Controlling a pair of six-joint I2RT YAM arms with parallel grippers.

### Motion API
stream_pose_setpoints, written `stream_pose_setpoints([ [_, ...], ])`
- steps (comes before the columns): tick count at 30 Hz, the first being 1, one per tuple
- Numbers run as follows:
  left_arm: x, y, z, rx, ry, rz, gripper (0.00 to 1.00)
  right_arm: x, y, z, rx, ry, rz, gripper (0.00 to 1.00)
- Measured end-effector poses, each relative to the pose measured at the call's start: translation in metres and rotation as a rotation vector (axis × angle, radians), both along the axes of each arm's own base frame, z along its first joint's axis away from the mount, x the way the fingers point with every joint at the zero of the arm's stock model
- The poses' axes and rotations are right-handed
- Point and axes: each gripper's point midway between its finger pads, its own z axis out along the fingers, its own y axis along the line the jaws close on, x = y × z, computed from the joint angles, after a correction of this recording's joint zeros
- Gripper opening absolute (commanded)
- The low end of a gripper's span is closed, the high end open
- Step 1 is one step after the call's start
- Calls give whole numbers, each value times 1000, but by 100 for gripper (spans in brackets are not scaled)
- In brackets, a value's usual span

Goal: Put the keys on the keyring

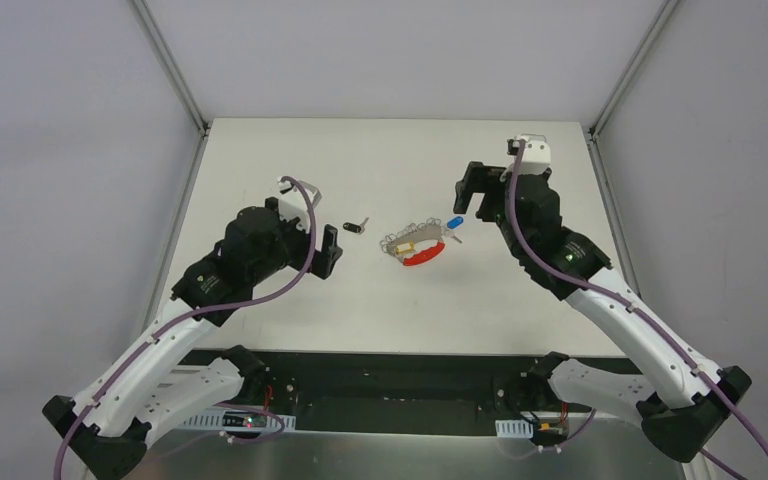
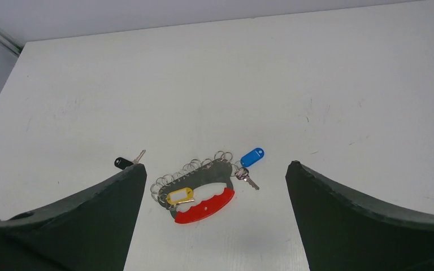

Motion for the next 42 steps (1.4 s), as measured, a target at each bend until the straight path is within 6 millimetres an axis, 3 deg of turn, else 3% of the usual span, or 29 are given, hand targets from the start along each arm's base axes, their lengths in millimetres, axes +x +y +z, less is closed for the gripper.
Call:
stream_pose_setpoints([
  [11,1,3,48,-72,-91,25,99,-1,-8,6,11,2,-82,99],
  [17,7,-2,57,-82,-87,26,99,3,14,9,1,87,-13,99],
  [25,16,-9,46,-55,-39,30,99,17,40,-40,-77,224,50,99],
  [29,16,-8,40,-48,-32,34,99,31,55,-64,-107,299,74,90],
  [36,13,-5,4,1,27,42,99,63,84,-108,-156,411,76,69],
  [42,13,-1,9,-6,7,55,99,86,96,-127,-156,470,52,60],
])
